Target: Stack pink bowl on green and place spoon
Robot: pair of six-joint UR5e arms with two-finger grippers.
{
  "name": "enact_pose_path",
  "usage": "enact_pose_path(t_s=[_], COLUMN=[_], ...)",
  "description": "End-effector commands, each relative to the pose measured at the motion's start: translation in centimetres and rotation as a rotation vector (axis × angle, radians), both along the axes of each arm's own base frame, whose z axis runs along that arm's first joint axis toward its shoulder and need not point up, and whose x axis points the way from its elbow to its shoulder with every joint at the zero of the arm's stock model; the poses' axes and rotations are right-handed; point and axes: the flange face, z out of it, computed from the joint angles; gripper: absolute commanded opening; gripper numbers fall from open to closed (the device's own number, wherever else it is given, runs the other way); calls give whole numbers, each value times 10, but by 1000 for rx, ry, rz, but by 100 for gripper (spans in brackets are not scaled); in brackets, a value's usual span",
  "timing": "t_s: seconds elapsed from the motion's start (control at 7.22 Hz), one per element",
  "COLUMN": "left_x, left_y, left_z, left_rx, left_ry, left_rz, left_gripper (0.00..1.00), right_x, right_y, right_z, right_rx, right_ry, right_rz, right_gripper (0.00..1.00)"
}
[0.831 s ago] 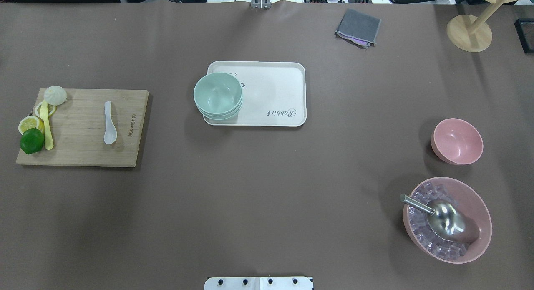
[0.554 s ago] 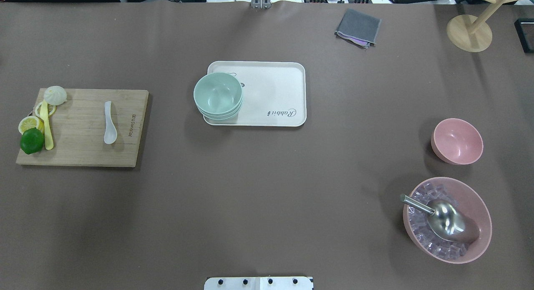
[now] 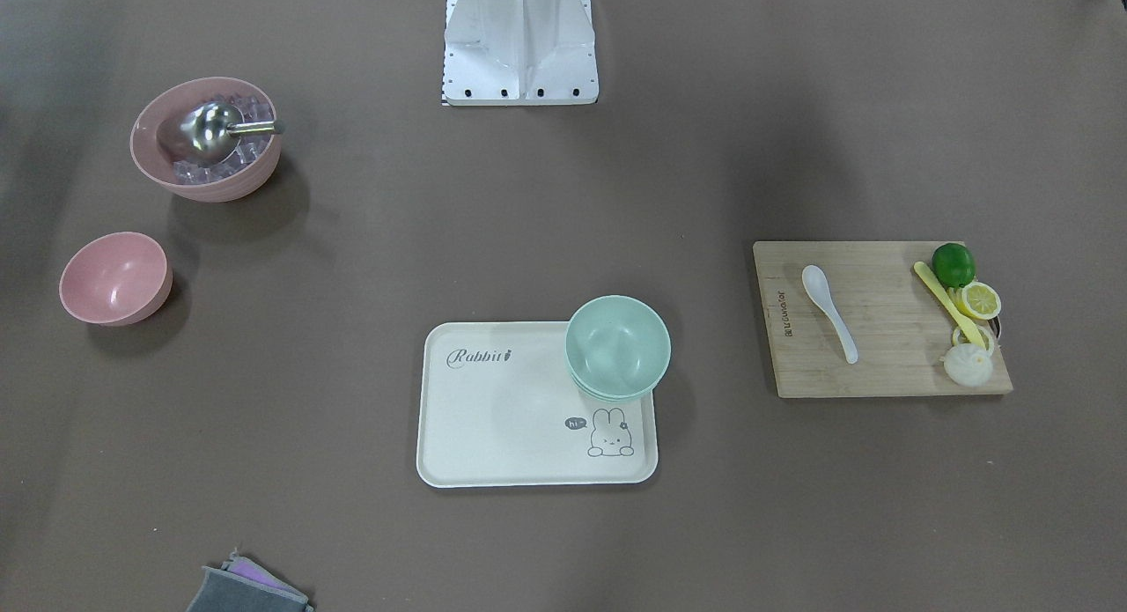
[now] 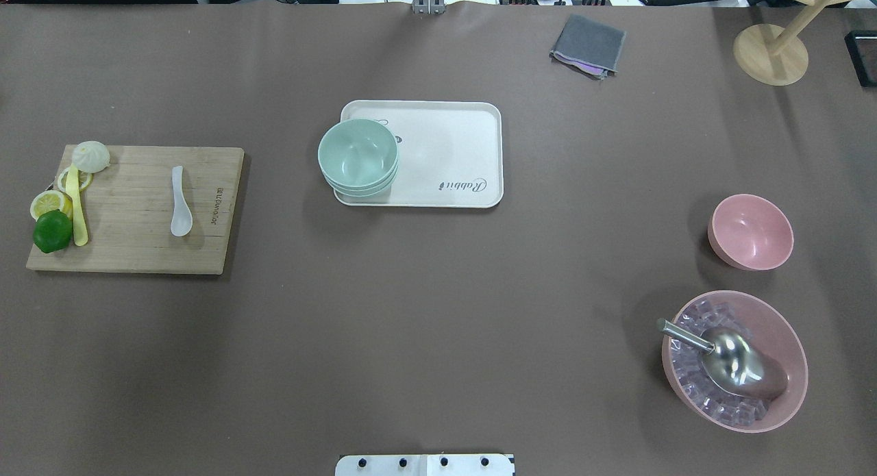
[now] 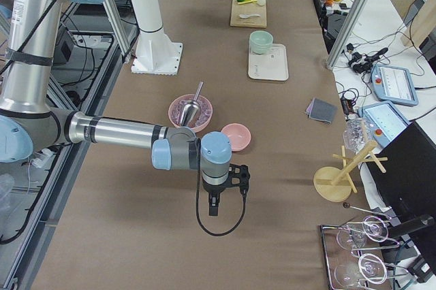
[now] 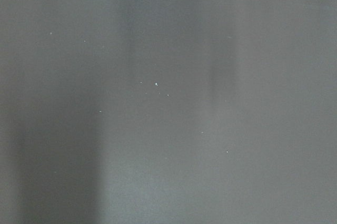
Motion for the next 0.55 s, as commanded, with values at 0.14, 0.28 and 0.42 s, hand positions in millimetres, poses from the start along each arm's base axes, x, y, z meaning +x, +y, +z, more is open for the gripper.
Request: enact_pose_path(t_s=[0.14,0.28,0.42], left_x=[0,0,1], left_y=[-13,-23,-72], left_z=[-33,-39,-48], left_rx=[254,337,381], left_ry=[-1,0,6], left_rz=[-9,-9,-20], left_gripper=[99,100,99], right_x=[-1,-2,-3], right_y=[-19,-38,-39], right_z=[-67,-88,-93], right_rx=[152,250,297], right_ry=[-10,-12,-26], right_rz=[3,3,1], right_gripper=[100,100,100])
